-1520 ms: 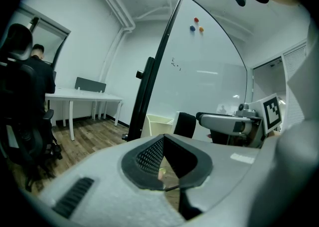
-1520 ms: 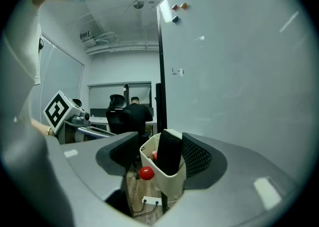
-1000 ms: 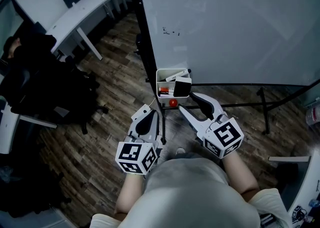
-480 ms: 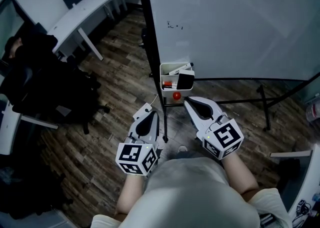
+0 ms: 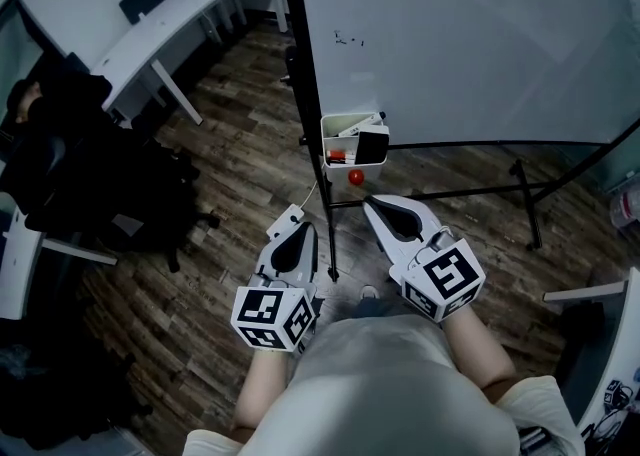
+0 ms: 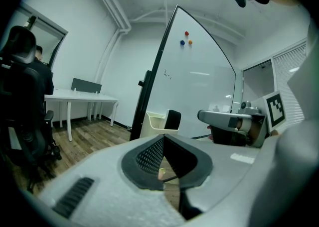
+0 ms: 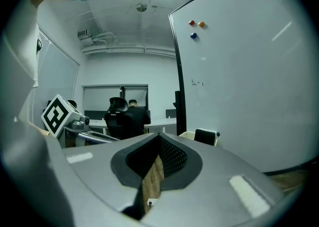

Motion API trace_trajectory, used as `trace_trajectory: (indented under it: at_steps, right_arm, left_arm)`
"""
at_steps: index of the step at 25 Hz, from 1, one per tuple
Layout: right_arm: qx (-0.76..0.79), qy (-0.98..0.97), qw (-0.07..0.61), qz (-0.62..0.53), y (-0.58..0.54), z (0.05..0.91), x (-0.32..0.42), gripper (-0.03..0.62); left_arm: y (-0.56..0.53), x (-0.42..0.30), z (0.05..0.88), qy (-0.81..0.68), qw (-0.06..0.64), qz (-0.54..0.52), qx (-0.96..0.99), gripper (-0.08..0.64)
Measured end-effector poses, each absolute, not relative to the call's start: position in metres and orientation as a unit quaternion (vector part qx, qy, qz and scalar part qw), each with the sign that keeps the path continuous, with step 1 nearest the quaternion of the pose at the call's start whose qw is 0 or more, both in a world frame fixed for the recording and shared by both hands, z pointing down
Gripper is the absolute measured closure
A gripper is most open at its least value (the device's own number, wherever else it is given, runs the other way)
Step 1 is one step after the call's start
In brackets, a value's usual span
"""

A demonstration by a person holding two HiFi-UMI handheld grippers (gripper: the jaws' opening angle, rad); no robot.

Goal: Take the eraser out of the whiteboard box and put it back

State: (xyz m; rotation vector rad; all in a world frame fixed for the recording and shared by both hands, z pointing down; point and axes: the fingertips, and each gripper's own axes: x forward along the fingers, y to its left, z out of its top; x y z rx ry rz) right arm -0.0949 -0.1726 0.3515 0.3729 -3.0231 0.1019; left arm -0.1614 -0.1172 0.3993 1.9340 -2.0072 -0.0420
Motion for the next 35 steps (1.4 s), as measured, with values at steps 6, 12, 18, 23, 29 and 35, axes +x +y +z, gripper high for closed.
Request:
trace_trajectory:
  at_steps: [6,12,18,23,29,35]
  right_arm:
    - [0.129,-0.990,0.048,0.037,-0.149,0.353,-0.086,0.586]
    - [0.128,-0.990,0.047,0.042,-0.121,0.352,-0.076,0.586]
    - [0.129,-0.989,0.050,0.043,-0.096,0.352,-0.063,0.586]
    - [0.131,-0.989,0.053,0.044,-0.077,0.354,-0.050,0.586]
    - [0.135,-0.989,0.054,0.036,-0.059,0.355,-0.038,0.587]
    - [0.140,-0.988,0.048,0.031,-0.046,0.351,-0.030,0.588]
  left_arm:
    - [-0.099,-0.154,0.399,-0.703,0.177,-0.018,0.689,0.557]
    - [-0.076,-0.145,0.402,-0.699,0.182,-0.017,0.691,0.557]
    - [-0.055,-0.132,0.403,-0.697,0.183,-0.016,0.694,0.557]
    - [-0.038,-0.120,0.403,-0.695,0.184,-0.015,0.695,0.557]
    - [-0.020,-0.109,0.404,-0.695,0.184,-0.015,0.695,0.557]
    - [-0.008,-0.102,0.402,-0.695,0.179,-0.014,0.696,0.557]
